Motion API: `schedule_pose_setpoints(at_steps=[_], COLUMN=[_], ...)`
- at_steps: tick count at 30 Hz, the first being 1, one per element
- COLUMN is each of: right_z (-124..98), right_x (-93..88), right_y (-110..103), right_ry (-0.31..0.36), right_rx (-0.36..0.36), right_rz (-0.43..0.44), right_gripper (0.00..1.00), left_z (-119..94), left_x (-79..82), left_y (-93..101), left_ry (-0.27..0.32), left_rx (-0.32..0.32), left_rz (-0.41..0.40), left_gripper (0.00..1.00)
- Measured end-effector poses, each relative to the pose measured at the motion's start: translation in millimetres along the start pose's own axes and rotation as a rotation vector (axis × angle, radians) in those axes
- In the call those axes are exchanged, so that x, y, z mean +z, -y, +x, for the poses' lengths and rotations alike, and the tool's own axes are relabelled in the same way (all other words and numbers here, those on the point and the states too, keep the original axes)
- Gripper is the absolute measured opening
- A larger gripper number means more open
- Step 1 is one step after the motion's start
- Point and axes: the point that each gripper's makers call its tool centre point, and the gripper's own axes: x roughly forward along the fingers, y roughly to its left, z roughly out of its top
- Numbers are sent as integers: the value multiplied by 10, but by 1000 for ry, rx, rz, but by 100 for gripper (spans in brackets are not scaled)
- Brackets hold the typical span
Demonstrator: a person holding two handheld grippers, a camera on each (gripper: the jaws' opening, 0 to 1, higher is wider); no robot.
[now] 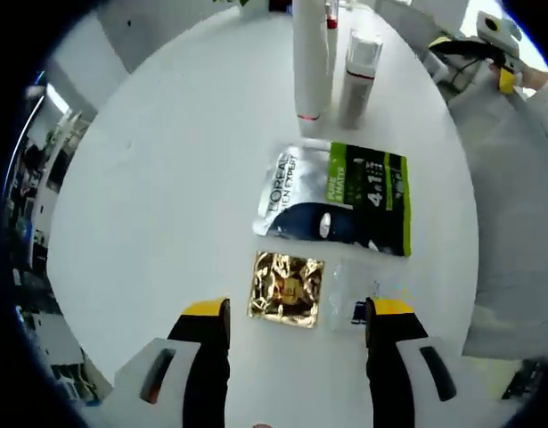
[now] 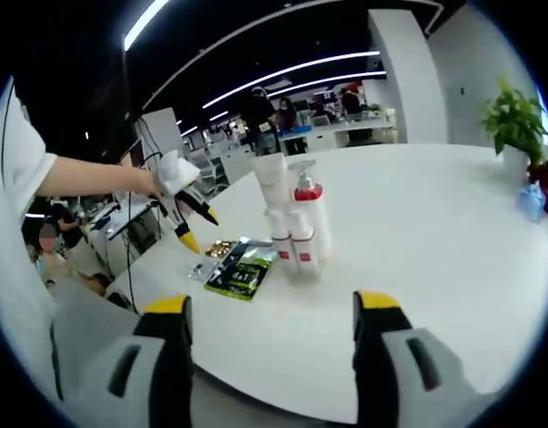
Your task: Arrange the skincare products in the storage area until every visible bottle or jar stands upright without overlapping.
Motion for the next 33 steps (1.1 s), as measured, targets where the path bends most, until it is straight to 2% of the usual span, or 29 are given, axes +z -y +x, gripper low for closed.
schedule_pose_setpoints(at_steps=[3, 7, 13, 17, 21, 22, 25, 27, 29, 33], right_z=[-6, -16, -27, -32, -34, -35, -39, -40, -43, -70], right_x=[19, 36, 61, 78, 80, 81, 93, 86, 84, 111], right_y=[-6, -7, -4, 15, 17, 18, 25, 29, 47, 139], right_ry=[11, 22, 36, 46, 48, 49, 54, 51, 49, 66], right_rx=[1, -1, -9, -25, -25, -26, -35, -36, -47, -99], right_rz=[-4, -10, -21, -40, -41, -43, -53, -49, -47, -48], right_gripper=[74, 74, 75, 79, 80, 80, 83, 84, 85, 88], left_z=[-69, -109, -148, -209, -304, -328, -359, -371, -403, -577], left_x=[-7, -105, -337, -345, -334, -364, -430, -479, -526, -545], left_y=[69, 124, 348, 578, 702, 731, 860, 968, 1068, 1154], left_ry=[72, 131, 158, 234, 320, 341, 376, 384, 370, 413], left_rx=[18, 68, 130, 154, 233, 273, 333, 357, 377, 456], left_rz=[-125, -299, -408, -493, -604, -649, -744, -776, -774, -791], left_gripper=[63, 71, 83, 88, 91, 92, 95, 97, 97, 97])
